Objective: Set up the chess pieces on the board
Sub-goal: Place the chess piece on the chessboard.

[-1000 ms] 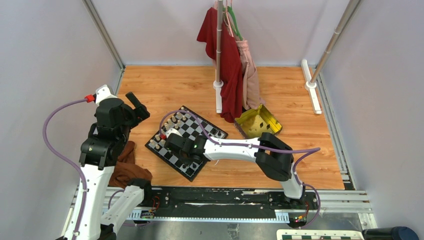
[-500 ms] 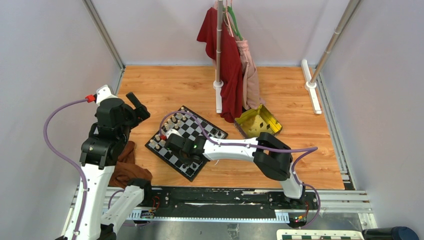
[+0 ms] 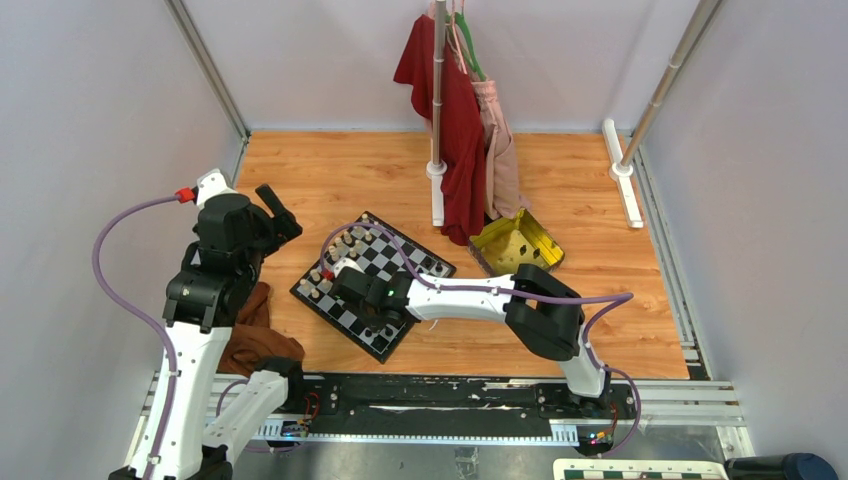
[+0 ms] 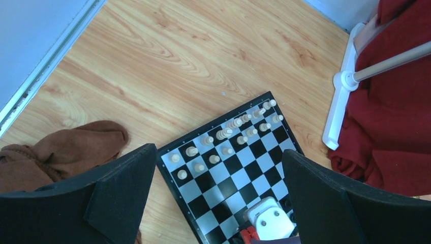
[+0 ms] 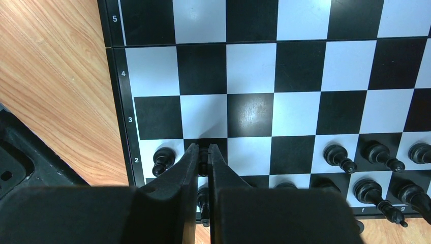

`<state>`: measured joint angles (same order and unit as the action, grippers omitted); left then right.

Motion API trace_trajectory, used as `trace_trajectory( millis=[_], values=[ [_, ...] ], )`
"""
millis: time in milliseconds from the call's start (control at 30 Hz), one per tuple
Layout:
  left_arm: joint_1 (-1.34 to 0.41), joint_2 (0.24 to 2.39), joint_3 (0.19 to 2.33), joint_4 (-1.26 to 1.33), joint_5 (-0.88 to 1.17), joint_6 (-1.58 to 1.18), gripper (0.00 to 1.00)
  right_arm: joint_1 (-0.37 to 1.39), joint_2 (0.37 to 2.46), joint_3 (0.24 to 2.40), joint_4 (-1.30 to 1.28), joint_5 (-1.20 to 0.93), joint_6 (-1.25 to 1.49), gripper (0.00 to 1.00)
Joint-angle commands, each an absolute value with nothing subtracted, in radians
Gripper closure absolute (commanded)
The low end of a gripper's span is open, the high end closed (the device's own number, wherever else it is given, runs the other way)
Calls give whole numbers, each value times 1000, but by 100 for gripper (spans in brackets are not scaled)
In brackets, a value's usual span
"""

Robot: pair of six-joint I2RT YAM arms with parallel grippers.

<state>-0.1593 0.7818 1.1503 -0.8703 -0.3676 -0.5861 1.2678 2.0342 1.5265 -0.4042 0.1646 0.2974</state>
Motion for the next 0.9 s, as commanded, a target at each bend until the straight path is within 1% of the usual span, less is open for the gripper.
trace_trajectory(
  millis=[0, 167, 367, 867],
  values=[
    [-152, 786, 1142, -865, -374, -572, 0, 1258, 2063, 1505, -408, 161, 292, 90],
    [-152, 785, 1141, -865, -374, -570, 0, 1258, 2063, 1507, -408, 161, 289, 79],
    [-152, 785, 1141, -865, -374, -568, 0, 1258, 2061, 1509, -409, 163, 287, 73],
    [-152, 787, 1145, -864, -371, -563, 0, 1258, 2045, 1521, -418, 174, 277, 70]
  ],
)
